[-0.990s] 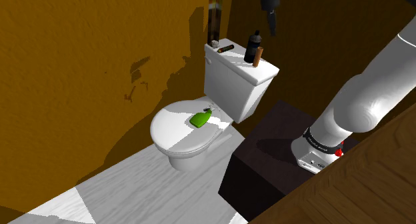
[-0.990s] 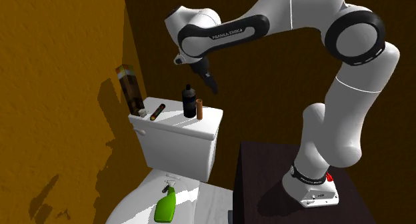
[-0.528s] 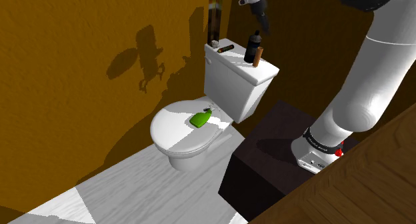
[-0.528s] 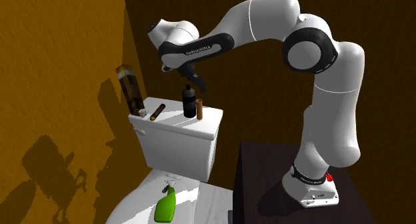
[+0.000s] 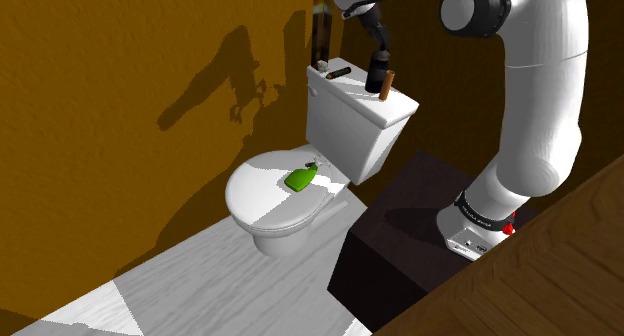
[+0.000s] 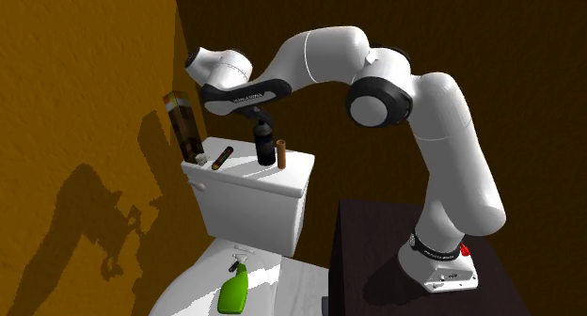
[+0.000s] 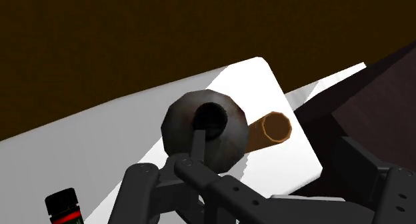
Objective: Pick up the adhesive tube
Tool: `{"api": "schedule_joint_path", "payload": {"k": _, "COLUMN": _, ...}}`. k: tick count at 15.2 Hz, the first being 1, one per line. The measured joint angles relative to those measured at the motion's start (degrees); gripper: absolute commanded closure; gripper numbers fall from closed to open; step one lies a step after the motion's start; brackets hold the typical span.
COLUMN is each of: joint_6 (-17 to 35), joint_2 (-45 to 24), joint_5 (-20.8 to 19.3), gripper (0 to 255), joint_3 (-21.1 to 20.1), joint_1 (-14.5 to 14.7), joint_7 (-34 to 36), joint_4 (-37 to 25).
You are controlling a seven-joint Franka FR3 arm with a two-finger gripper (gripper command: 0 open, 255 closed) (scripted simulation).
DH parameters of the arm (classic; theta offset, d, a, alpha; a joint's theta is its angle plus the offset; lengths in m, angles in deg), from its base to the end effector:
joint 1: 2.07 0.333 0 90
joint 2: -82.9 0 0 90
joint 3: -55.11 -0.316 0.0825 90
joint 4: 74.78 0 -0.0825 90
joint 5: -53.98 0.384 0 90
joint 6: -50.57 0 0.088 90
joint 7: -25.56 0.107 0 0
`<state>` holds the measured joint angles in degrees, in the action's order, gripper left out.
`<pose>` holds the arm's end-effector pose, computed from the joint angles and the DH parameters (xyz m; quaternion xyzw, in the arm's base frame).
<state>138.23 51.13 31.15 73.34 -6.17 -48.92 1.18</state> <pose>0.6248 -0.2552 0.4188 0.8365 0.4454 -0.3117 0.0695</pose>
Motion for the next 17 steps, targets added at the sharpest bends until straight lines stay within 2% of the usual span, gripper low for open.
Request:
{"api": "schedule_joint_path", "payload": {"k": 2, "joint_6": -0.7, "joint_2": -4.3, "joint_5": -1.1, "gripper": 0, "joint_3": -0.4, "joint_1": -0.7, "joint_7": -2.3, "joint_4": -5.2}}
{"api": "schedule_joint_path", "payload": {"k": 9, "joint_6": 3.3, "joint_2": -6.5, "joint_5": -0.3, "gripper": 0, "joint_3": -1.1, "joint_1": -1.4, "joint_7": -1.2, "joint_4": -2.1}}
{"api": "schedule_joint_path", "payload": {"k": 10, "joint_6": 3.5, "joint_2": -6.7, "joint_5": -0.2, "gripper": 255, "joint_3": -1.1, "joint_1": -1.5, "joint_7": -1.1, "joint_4": -2.1}}
{"api": "schedule_joint_path", "payload": {"k": 17, "joint_6": 3.5, "joint_2": -6.9, "joint_5": -0.2, "gripper": 255, "joint_3": -1.1, "joint_1": -1.5, "joint_7": -1.1, "joint_4": -2.4}}
